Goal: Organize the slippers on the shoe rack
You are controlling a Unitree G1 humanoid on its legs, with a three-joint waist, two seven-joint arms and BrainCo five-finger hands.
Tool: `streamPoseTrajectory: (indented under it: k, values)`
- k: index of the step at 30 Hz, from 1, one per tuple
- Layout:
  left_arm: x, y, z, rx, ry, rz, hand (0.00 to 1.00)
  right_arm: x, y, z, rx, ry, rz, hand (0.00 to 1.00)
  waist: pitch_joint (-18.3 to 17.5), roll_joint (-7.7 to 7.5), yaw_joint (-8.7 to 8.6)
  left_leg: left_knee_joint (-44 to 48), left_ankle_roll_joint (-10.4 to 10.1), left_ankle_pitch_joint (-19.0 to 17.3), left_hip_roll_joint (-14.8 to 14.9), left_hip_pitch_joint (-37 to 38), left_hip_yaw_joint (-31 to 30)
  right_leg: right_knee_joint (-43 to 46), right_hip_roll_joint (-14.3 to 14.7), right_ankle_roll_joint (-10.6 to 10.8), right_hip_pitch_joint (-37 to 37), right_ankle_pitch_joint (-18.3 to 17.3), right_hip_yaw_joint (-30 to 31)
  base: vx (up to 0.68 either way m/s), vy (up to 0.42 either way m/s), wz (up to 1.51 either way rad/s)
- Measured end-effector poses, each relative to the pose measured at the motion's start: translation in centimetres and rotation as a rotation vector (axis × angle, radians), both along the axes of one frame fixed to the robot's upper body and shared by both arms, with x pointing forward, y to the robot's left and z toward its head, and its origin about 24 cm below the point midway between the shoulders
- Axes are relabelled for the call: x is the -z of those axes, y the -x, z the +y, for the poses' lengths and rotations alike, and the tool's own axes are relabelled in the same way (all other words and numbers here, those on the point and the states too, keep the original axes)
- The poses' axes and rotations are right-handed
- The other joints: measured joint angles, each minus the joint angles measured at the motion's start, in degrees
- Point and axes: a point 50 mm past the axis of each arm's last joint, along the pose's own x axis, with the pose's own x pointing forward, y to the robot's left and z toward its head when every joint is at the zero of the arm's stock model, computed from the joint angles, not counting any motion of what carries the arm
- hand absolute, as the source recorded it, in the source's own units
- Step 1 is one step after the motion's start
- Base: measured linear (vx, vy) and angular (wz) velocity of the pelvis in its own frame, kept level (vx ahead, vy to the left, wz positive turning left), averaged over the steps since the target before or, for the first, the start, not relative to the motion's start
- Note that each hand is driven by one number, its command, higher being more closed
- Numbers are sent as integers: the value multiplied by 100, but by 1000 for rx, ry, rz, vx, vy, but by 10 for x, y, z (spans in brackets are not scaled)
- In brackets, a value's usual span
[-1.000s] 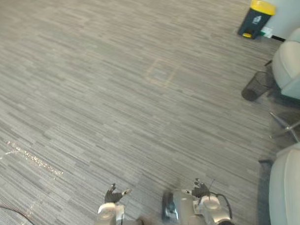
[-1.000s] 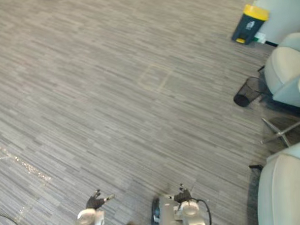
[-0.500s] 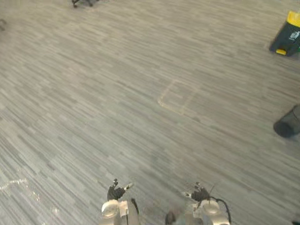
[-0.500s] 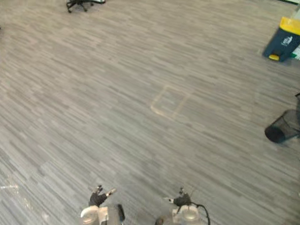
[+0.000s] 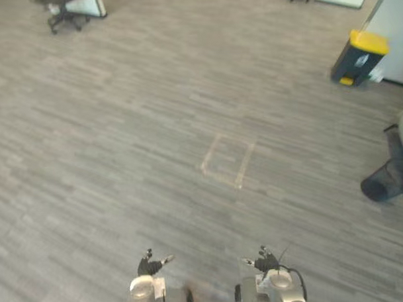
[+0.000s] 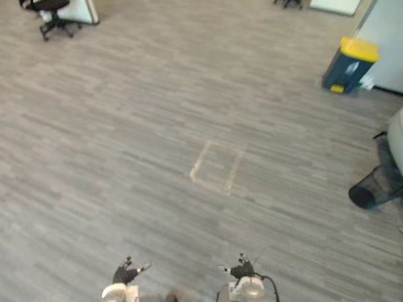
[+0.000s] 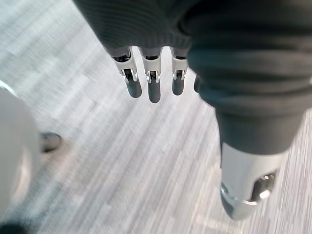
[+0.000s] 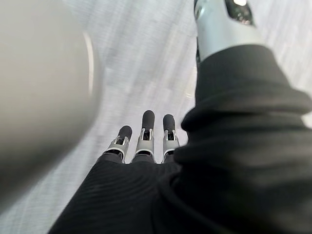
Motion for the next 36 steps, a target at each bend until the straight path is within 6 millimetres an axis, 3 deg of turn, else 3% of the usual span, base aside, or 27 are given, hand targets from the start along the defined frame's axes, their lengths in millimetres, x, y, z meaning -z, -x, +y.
streamPoseTrajectory:
  k: [1,3,4,5,6,8,9,10,11,12,14,15,18,19,20,21,22,23,25,27,29,30,32,33,36]
  values:
    - [0,0,-1,1,3,1,0,-1,-1,0,-2,0,-4,0,7,-5,-33,-100,-33,-38,25,137,-7,-640,91,-9,-80,68,-87,592,-72,13]
    - [-1,-3,-3,18,1,-2,0,0,-1,-3,-4,3,3,0,5,-34,-110,-362,-146,-159,20,442,-107,-2772,313,1,-60,783,-53,520,-109,34]
    - [-1,-3,-2,31,-6,-1,0,1,0,-4,-5,6,12,0,24,-100,-129,-452,-167,-202,-66,612,-178,-3267,309,-57,-19,1184,10,570,-174,44]
    - [1,-2,-3,40,-7,15,0,1,0,-10,-6,22,17,0,10,-78,-205,-453,-177,-256,-25,785,-374,-3047,369,-359,-2,1736,91,578,-184,31]
    - [3,-1,-7,44,1,23,0,0,-1,-13,-7,30,19,0,-5,103,-190,-312,-180,-252,112,790,-445,-2828,430,-461,-32,1520,67,697,-227,16]
    - [4,2,-12,32,20,31,0,-1,-1,-22,30,38,17,0,-35,327,-207,568,-236,-218,376,500,-513,-2611,578,-578,45,1172,-56,557,-209,3]
    - [4,2,-11,14,23,29,0,-2,-1,-24,35,41,12,0,-4,387,-263,1722,-505,-38,543,100,-671,-2578,690,-641,295,934,-125,561,-225,8]
    - [3,1,-11,0,28,25,0,-2,0,-25,36,44,11,0,22,447,-267,2837,-665,386,733,-303,-815,-2641,799,-711,570,790,-141,696,-233,1]
    - [3,1,-11,-20,36,18,0,-2,2,-25,36,45,11,0,28,494,-247,3807,-746,943,895,-719,-937,-2734,923,-790,839,667,-115,580,-130,-40]
    - [2,5,-10,-38,38,12,0,-2,3,-21,22,42,15,0,30,522,-185,5167,-772,1086,1166,-1276,-920,-2851,1151,-901,1252,454,51,682,-108,-62]
    - [-3,0,-6,-37,23,-20,0,0,5,-12,4,26,23,0,61,454,-74,5978,-689,796,1280,-1811,-783,-3028,1260,-1002,1771,228,346,596,-58,-84]
    - [-6,-3,-3,-40,13,-45,0,3,11,-5,2,8,45,0,6,335,21,5954,-642,557,1278,-2212,-553,-3222,1244,-987,2133,112,655,526,-30,-92]
    - [-9,-5,-1,-51,12,-68,0,4,12,-1,-7,0,50,0,-21,301,90,4852,-540,95,1110,-2775,-453,-3607,1169,-886,2749,40,1152,592,84,-103]
    - [-10,-6,-1,-66,13,-80,0,5,13,0,11,-10,55,0,-28,271,150,3033,-558,22,694,-2830,-587,-3662,957,-721,3007,-70,1547,584,206,-116]
    - [-10,-6,-1,-66,15,-81,0,5,14,0,16,-12,56,0,-30,275,162,2580,-544,68,581,-2840,-687,-3670,908,-687,3048,-107,1642,593,244,-122]
    - [-10,-6,-2,-67,16,-82,0,5,14,0,19,-14,58,0,-30,271,182,1949,-532,234,432,-2855,-901,-3686,822,-614,3144,-196,1808,484,273,-97]
    - [-9,-5,-3,-66,19,-81,0,7,19,-1,22,-13,69,0,-68,334,214,1171,-532,619,283,-2864,-1197,-3699,777,-457,3256,-330,2011,489,301,-121]
    - [-8,-3,-5,-65,22,-72,0,9,24,-2,26,-13,85,0,-128,360,275,1196,-585,1275,290,-2862,-1318,-3658,764,-363,3308,-447,2212,608,412,-117]
    - [-7,-4,6,-56,-9,-61,0,10,25,8,25,-37,89,0,-291,90,237,1617,-410,662,173,-2877,-986,-3233,535,-306,3182,-500,2472,647,405,-81]
    - [-7,-4,8,-58,-15,-59,0,12,30,10,27,-42,104,0,-346,-43,269,2077,-203,88,238,-2656,-495,-2127,403,-27,2769,-412,2540,527,305,-99]
    - [-5,-1,9,-56,-16,-41,0,10,27,9,18,-38,93,0,-302,-72,288,2038,-73,-248,235,-2077,-33,-313,198,482,1987,-198,2158,472,297,-128]
    - [-3,1,7,-43,-15,-27,0,9,24,10,15,-38,80,0,-256,-3,283,1931,-67,-318,221,-1775,108,411,63,455,1607,-236,1728,372,243,-118]
    - [-3,-3,0,-10,-6,-25,0,6,18,10,9,-38,58,0,-223,29,240,1433,-44,-353,171,-1172,269,1030,-45,212,946,-376,911,334,186,-80]
    - [-4,-7,-3,3,-3,-28,0,5,15,11,9,-39,42,0,-215,16,220,1178,-46,-356,165,-919,368,977,-8,159,681,-449,570,405,150,-49]
    - [0,-4,-8,31,6,5,0,3,9,8,8,-30,31,0,-171,15,93,595,-70,-342,153,-264,726,-274,-20,14,424,-478,-446,342,84,-34]
